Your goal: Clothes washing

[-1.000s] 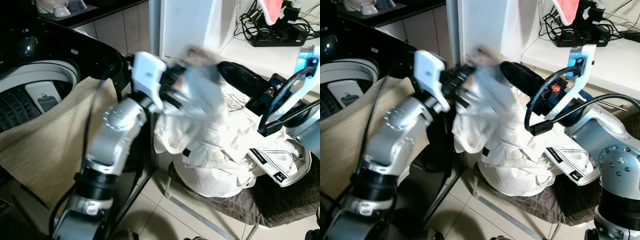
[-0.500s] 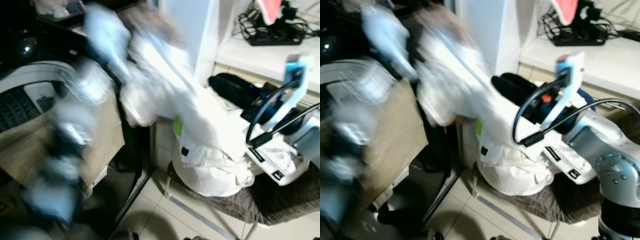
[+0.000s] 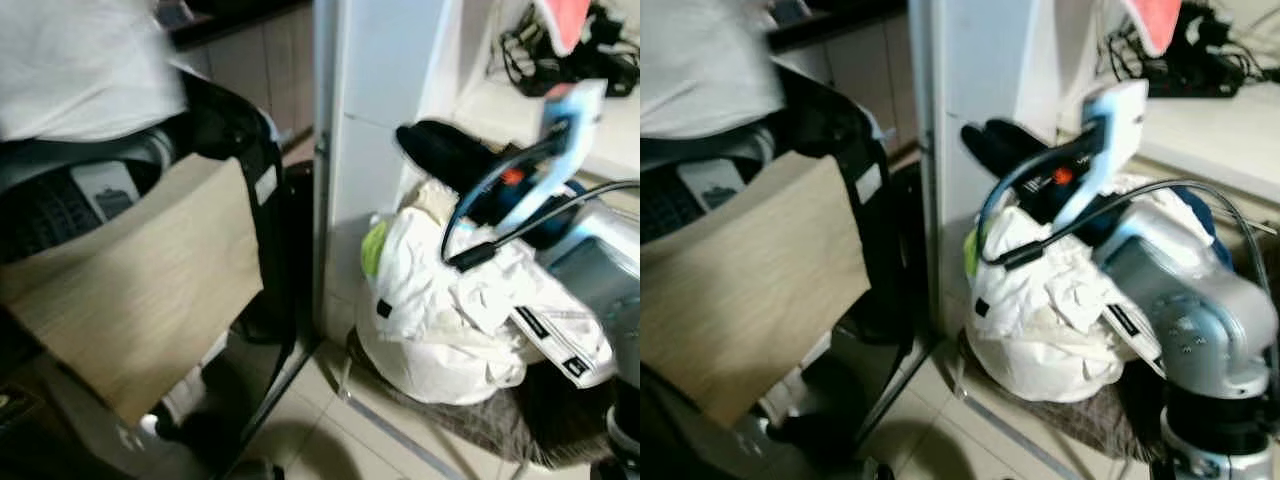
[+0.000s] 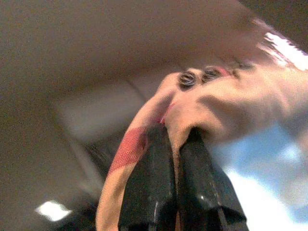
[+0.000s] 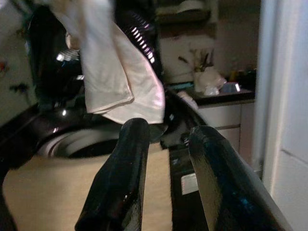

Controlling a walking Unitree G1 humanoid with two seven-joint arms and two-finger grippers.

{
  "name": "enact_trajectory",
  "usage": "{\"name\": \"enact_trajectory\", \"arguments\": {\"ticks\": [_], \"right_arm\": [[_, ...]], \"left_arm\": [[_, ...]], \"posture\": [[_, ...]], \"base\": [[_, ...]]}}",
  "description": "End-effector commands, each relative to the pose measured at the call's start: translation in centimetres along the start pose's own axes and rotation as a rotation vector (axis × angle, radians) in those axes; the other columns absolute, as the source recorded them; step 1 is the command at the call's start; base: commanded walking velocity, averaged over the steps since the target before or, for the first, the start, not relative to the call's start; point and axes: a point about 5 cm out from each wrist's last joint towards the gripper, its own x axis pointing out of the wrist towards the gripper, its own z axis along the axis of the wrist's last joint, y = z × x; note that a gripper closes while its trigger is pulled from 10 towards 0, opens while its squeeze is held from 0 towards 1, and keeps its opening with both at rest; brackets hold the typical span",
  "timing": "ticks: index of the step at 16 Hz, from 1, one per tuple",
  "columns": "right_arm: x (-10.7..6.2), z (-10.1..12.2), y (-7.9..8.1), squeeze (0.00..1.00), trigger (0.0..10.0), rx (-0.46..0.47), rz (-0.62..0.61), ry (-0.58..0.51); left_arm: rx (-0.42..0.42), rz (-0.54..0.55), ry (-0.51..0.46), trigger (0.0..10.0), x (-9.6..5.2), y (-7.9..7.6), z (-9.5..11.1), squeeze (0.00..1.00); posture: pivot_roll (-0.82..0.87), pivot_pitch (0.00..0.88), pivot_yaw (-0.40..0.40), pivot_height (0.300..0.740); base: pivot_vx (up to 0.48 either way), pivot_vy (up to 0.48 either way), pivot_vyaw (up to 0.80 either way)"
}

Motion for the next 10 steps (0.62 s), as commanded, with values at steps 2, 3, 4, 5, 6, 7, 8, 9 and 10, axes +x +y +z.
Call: {"name": "enact_trajectory", "arguments": {"ticks": [2,3,4,5,6,7,8,9,10], "right_arm": [[0.5,-1.0,1.3,0.00,10.0,-0.052,0.048,0.069],[0.6,-1.3,1.4,0.00,10.0,-0.065,0.051,0.092],[0.8,-2.1,1.8,0.00,10.0,-0.095,0.071,0.148],[0.9,-2.3,2.0,0.00,10.0,-0.102,0.078,0.161],[0.9,-2.6,2.5,0.00,10.0,-0.105,0.102,0.178],[0.9,-2.8,2.9,0.00,10.0,-0.102,0.126,0.187],[0.9,-2.8,3.0,0.00,10.0,-0.098,0.139,0.193],[1.0,-3.0,3.1,0.00,10.0,-0.092,0.147,0.201],[1.1,-3.1,3.2,0.00,10.0,-0.077,0.153,0.202]], "left_arm": [[-0.190,-0.259,0.269,10.0,-2.2,-6.2,-6.3,0.00],[-0.215,-0.287,0.333,10.0,-2.8,-7.0,-7.5,0.00],[-0.194,-0.319,0.524,10.0,-4.9,-8.2,-10.7,0.00],[-0.179,-0.335,0.583,10.0,-5.7,-8.4,-11.7,0.00],[-0.213,-0.289,0.672,10.0,-6.7,-7.8,-13.1,1.00],[-0.231,-0.270,0.735,10.0,-7.4,-6.8,-13.9,1.00],[-0.225,-0.272,0.751,10.0,-7.7,-6.2,-14.2,1.00],[-0.232,-0.283,0.744,10.0,-7.7,-6.0,-14.1,1.00],[-0.235,-0.300,0.750,10.0,-7.7,-6.1,-14.1,1.00]], "posture": [[-0.06,0.000,0.040,0.740],[-0.07,0.000,0.035,0.740],[-0.08,0.000,0.035,0.740],[-0.08,0.000,0.035,0.740],[-0.08,0.000,0.031,0.740],[-0.08,0.000,0.026,0.740],[-0.08,0.000,0.026,0.740],[-0.07,0.000,0.021,0.740],[-0.07,0.000,0.021,0.740]], "base": [[0.000,0.000,0.00],[0.000,0.000,0.00],[0.000,0.000,0.00],[0.000,0.000,0.00],[0.000,0.000,0.00],[0.000,0.000,0.00],[0.000,0.000,0.00],[0.000,0.000,0.00],[0.000,0.000,0.00]]}}
